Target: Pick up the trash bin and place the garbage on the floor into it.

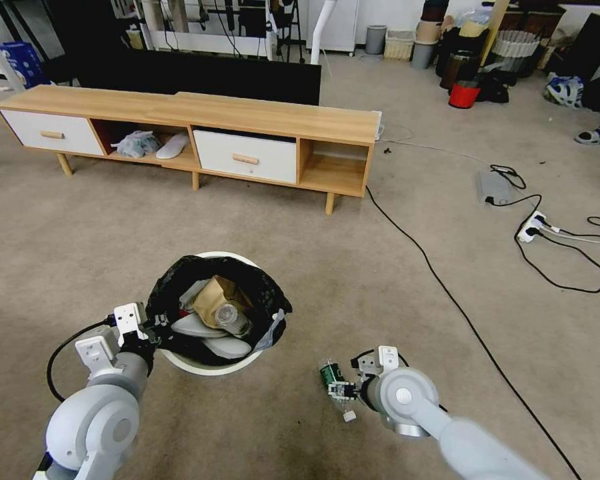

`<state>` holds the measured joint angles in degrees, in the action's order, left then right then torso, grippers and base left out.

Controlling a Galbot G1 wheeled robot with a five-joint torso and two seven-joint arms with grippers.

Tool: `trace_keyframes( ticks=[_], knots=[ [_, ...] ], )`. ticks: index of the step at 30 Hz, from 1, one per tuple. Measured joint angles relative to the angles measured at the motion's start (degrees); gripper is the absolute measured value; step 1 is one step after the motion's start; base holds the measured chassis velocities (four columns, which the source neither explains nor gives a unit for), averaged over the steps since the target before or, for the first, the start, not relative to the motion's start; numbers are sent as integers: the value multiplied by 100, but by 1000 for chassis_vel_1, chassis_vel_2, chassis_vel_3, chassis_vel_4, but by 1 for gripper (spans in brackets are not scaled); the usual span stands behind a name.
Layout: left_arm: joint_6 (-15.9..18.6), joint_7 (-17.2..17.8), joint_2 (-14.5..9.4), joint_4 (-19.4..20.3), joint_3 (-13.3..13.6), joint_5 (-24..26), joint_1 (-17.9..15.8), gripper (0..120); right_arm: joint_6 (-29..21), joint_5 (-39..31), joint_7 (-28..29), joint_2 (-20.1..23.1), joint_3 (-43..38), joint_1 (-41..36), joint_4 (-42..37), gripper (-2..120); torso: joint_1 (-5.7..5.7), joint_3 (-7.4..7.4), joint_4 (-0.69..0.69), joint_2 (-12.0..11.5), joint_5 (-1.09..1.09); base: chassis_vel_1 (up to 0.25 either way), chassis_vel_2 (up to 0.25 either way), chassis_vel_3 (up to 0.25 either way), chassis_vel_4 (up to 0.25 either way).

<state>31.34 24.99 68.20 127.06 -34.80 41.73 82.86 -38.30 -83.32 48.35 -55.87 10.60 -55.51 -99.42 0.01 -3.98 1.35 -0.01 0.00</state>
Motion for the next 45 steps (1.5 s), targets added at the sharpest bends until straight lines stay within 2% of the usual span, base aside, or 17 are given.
trace_keyframes(
  ticks=[5,12,17,22,29,40,45],
  knots=[
    [-10,-11,-13,-1,-9,5,-4,1,-56,-9,-17,-96,81,145,231,100,0,0,-1,0,-1,0,0,0,0],
    [-15,-29,-60,-18,-122,101,-12,1,-326,-448,186,-416,298,555,618,100,0,0,-1,0,-3,0,0,0,0],
    [-16,-34,-71,-52,-180,152,-28,1,-383,-895,428,-462,424,743,780,100,0,0,-1,0,-1,0,0,0,0],
    [-18,-40,-52,-82,-180,158,-46,1,-397,-990,471,-512,404,839,1018,100,0,0,0,0,2,0,0,0,0],
    [-23,-42,-45,-93,-174,158,-55,1,-397,-901,379,-455,331,885,1201,100,0,0,0,0,1,0,0,0,0],
    [-31,-41,-7,-86,-170,116,-28,1,-395,-338,82,-485,387,1010,1397,100,0,0,2,0,0,0,0,0,0],
    [-38,-41,9,-67,-218,100,12,1,-389,-124,-122,-781,565,1289,1647,100,0,0,0,0,-1,0,0,0,0]
  ],
)
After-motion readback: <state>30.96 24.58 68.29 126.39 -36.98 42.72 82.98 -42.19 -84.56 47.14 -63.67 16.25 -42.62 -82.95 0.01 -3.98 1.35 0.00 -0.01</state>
